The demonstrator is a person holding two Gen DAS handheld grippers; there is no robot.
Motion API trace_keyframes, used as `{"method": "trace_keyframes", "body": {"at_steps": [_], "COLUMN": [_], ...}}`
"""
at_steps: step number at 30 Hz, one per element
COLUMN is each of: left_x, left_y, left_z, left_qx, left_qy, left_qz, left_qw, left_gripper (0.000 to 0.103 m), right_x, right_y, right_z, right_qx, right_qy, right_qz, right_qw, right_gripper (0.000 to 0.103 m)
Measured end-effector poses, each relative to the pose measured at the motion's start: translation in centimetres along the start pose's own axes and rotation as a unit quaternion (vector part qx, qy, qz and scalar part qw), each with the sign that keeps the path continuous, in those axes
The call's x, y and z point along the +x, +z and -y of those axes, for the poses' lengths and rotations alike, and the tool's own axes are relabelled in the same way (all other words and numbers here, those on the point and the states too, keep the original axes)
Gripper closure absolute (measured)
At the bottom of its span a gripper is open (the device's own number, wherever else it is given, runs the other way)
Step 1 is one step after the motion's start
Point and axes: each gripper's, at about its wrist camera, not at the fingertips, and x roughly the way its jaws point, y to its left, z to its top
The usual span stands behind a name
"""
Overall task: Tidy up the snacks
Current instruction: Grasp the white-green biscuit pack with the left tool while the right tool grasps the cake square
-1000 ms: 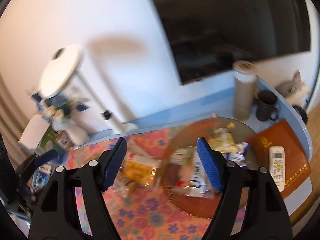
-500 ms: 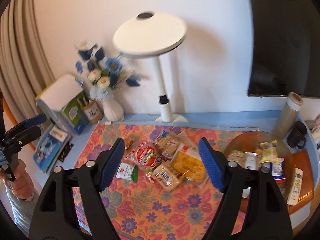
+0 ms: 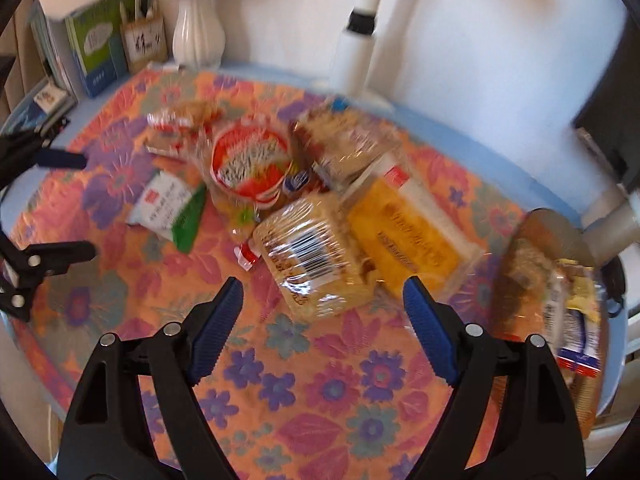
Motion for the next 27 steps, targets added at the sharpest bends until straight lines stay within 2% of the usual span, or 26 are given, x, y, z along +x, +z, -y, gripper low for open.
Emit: {"method": "trace_keyframes", "body": {"at_steps": [2, 6, 8, 10, 13, 15, 17, 19, 21, 23, 27], "left_x": [2.0, 5.4, 6.9, 7.5, 7.6, 7.0, 5.6, 4.6, 3.6, 3.4, 4.7], "left_y": [0.7, 2.1, 2.5, 2.6, 2.2, 1.4, 0.4, 0.1, 0.2, 0.6, 1.7], "left_z": [-0.3, -1.1, -1.2, -1.1, -0.6, 0.4, 1.8, 2.2, 2.0, 1.2, 0.6], "left_qx": [0.018, 0.042, 0.046, 0.046, 0.044, 0.063, 0.09, 0.093, 0.079, 0.052, 0.044], "left_qy": [0.016, 0.036, 0.02, 0.002, -0.007, -0.036, -0.065, -0.09, -0.087, -0.086, -0.048], "left_qz": [-0.001, -0.02, -0.026, -0.023, -0.033, -0.038, -0.036, -0.033, -0.024, -0.024, -0.024], "left_qw": [0.9997, 0.9983, 0.9984, 0.9987, 0.9985, 0.9966, 0.9931, 0.9911, 0.9928, 0.9947, 0.9976], "left_gripper": [0.007, 0.007, 0.007, 0.007, 0.007, 0.007, 0.007, 0.007, 0.007, 0.007, 0.007], "right_x": [1.1, 2.3, 3.2, 3.8, 3.9, 3.5, 3.1, 2.7, 2.4, 2.0, 0.7], "right_y": [0.1, 0.1, 0.1, 0.0, -0.2, -0.4, -0.7, -1.5, -2.7, -3.9, -6.2], "right_z": [-0.2, -1.0, -1.2, -1.3, -1.2, -1.1, -0.8, 0.0, 0.8, 1.2, 2.7], "right_qx": [-0.007, -0.04, -0.051, -0.053, -0.049, -0.042, -0.023, 0.007, 0.043, 0.068, 0.108], "right_qy": [-0.001, -0.03, -0.044, -0.046, -0.047, -0.041, -0.015, 0.03, 0.078, 0.106, 0.121], "right_qz": [-0.001, 0.008, 0.008, 0.005, 0.013, 0.017, 0.011, -0.007, -0.039, -0.054, -0.055], "right_qw": [1.0, 0.999, 0.998, 0.998, 0.998, 0.998, 1.0, 1.0, 0.995, 0.99, 0.985], "right_gripper": [0.02, 0.02, 0.022, 0.033, 0.035, 0.038, 0.04, 0.04, 0.042, 0.043, 0.043]}}
